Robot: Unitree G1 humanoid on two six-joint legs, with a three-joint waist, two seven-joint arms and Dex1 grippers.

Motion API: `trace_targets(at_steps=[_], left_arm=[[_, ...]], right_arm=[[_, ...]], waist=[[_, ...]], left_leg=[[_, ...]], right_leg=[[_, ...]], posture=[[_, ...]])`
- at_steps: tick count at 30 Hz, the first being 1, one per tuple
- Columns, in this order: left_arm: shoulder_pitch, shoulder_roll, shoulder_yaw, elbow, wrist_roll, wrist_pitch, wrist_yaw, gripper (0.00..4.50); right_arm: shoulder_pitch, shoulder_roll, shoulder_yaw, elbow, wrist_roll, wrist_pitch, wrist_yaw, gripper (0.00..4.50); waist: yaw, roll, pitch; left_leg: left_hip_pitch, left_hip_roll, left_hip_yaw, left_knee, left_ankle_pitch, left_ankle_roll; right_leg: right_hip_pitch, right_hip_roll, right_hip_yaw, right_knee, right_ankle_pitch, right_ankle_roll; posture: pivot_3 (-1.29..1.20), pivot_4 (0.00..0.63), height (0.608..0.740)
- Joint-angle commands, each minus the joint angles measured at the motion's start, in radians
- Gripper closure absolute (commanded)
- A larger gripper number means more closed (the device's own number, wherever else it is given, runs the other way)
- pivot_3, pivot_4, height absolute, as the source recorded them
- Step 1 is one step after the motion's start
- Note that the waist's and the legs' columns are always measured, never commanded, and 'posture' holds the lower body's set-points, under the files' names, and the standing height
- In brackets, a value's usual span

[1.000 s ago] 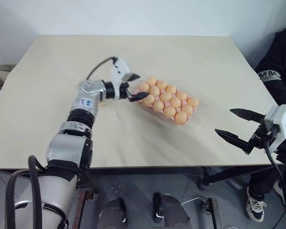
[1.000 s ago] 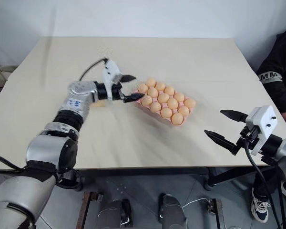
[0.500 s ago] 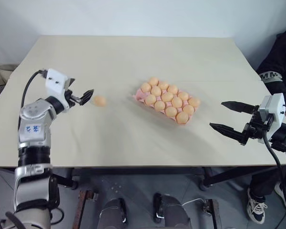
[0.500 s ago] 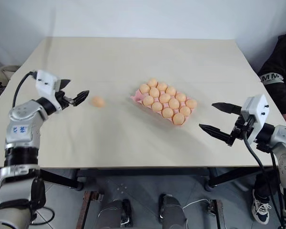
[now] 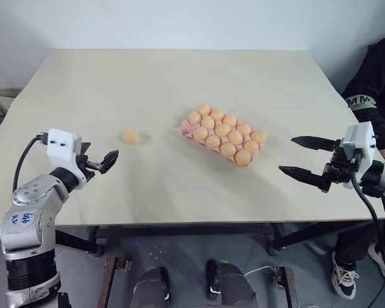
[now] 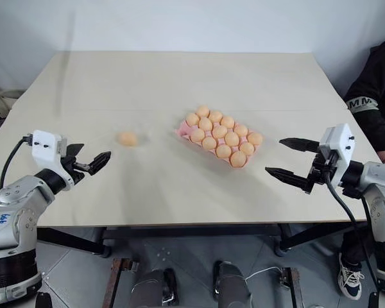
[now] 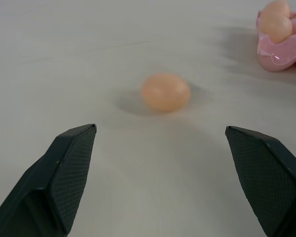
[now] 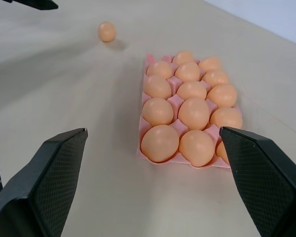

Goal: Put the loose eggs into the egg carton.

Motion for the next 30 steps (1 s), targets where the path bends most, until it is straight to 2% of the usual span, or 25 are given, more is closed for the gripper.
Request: trace_targets(at_steps=[1, 6, 9, 17, 26, 30], left_arm=[[0.014, 0.022, 0.043, -0.071, -0.037, 0.029, 0.015, 0.03], [0.016, 0.010, 0.042, -0.080, -0.052, 0.042, 0.043, 0.03], [-0.042, 0.004, -0.037, 0.030, -0.020, -0.041, 0.029, 0.03], [-0.360, -0.014, -0.224, 0.622, 0.106, -0.412, -0.057, 0.03], [-0.650, -0.036, -0.293, 1.227, 0.197, -0.732, -0.115, 0.03], [-0.725, -0.054, -0.304, 1.387, 0.224, -0.789, -0.121, 0.03]], right_arm=[[-0.036, -0.019, -0.004, 0.013, -0.008, -0.026, 0.017, 0.00], [-0.057, -0.018, 0.001, 0.030, -0.017, -0.028, 0.030, 0.00], [-0.074, -0.011, 0.014, 0.036, -0.023, -0.029, 0.031, 0.00], [-0.063, 0.002, 0.024, -0.005, -0.012, -0.018, 0.009, 0.00], [0.016, -0.019, -0.027, -0.089, 0.011, 0.020, -0.028, 0.00], [0.032, -0.024, -0.045, -0.114, 0.016, 0.037, -0.046, 0.00]], waist=[[0.000, 0.000, 0.000], [0.000, 0.000, 0.000], [0.001, 0.000, 0.000], [0.009, 0.000, 0.000], [0.000, 0.000, 0.000], [0.000, 0.000, 0.000]], left_leg=[[0.000, 0.000, 0.000, 0.000, 0.000, 0.000], [0.000, 0.000, 0.000, -0.002, 0.000, 0.000], [0.000, 0.000, 0.000, -0.003, 0.000, 0.000], [-0.002, -0.001, 0.000, -0.001, 0.000, 0.000], [-0.003, 0.000, 0.001, -0.002, -0.001, 0.004], [-0.003, 0.000, 0.002, -0.001, -0.002, 0.005]], right_leg=[[0.000, 0.000, 0.000, 0.000, 0.000, 0.000], [0.000, 0.000, 0.000, -0.002, 0.000, 0.000], [0.000, 0.000, 0.000, -0.003, 0.000, 0.000], [0.000, 0.000, 0.000, -0.005, 0.002, 0.000], [-0.002, 0.001, -0.002, -0.005, 0.002, 0.001], [-0.002, 0.001, -0.002, -0.005, 0.002, 0.002]], posture=[[0.00, 0.150, 0.740], [0.00, 0.150, 0.740], [0.00, 0.150, 0.740], [0.00, 0.150, 0.740], [0.00, 0.150, 0.740], [0.00, 0.150, 0.740]])
